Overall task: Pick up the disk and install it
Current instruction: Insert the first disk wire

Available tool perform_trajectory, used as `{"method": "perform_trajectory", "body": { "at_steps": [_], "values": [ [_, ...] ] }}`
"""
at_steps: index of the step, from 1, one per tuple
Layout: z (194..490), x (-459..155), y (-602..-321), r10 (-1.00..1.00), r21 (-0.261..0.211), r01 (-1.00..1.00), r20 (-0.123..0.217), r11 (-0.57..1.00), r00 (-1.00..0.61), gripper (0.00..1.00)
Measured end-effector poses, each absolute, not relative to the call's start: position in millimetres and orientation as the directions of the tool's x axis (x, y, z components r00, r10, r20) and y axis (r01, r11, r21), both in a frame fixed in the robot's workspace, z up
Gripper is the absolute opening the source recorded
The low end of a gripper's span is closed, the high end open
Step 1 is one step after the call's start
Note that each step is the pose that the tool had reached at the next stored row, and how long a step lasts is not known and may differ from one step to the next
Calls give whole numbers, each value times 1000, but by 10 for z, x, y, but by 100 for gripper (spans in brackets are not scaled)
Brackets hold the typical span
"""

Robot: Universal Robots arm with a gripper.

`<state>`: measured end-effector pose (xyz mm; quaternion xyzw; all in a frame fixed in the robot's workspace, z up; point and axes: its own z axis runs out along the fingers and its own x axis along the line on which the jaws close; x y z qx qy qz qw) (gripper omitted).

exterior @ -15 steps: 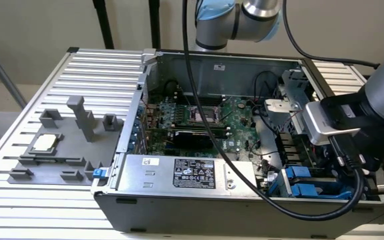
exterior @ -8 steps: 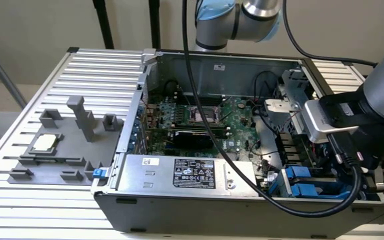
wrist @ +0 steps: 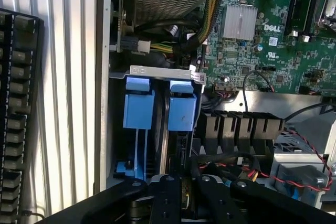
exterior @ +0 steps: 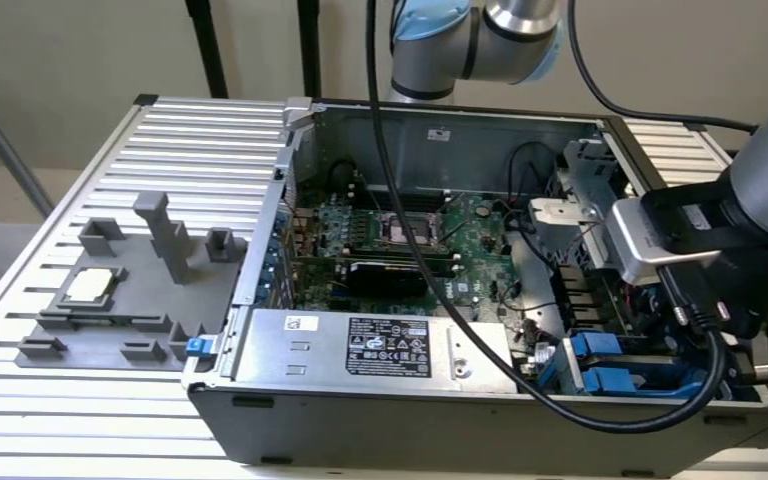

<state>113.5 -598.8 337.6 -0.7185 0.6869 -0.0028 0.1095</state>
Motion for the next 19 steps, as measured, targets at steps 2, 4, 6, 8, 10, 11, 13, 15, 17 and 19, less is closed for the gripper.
{"method": "perform_trajectory", "body": {
  "at_steps": [2,4,6,8,10,11,13,15,17,19],
  "values": [
    [3377,1137,-5988,-988,-161,-986,-146,-32,55,17],
    [3376,1138,-5989,-988,-161,-986,-146,-31,55,17],
    [3373,1138,-5989,-988,-161,-986,-146,-31,55,17],
    [3366,1139,-5988,-988,-162,-986,-146,-31,55,17],
    [3359,1139,-5988,-988,-162,-986,-146,-31,55,17],
    [3355,1138,-5989,-988,-163,-986,-146,-31,55,17],
    [3351,1139,-5989,-988,-163,-986,-146,-30,55,17],
    [3350,1143,-5988,-988,-163,-986,-146,-30,55,17],
    [3348,1148,-5988,-988,-163,-986,-146,-30,55,17],
    [3347,1152,-5988,-988,-163,-986,-146,-30,55,17]
  ]
}}
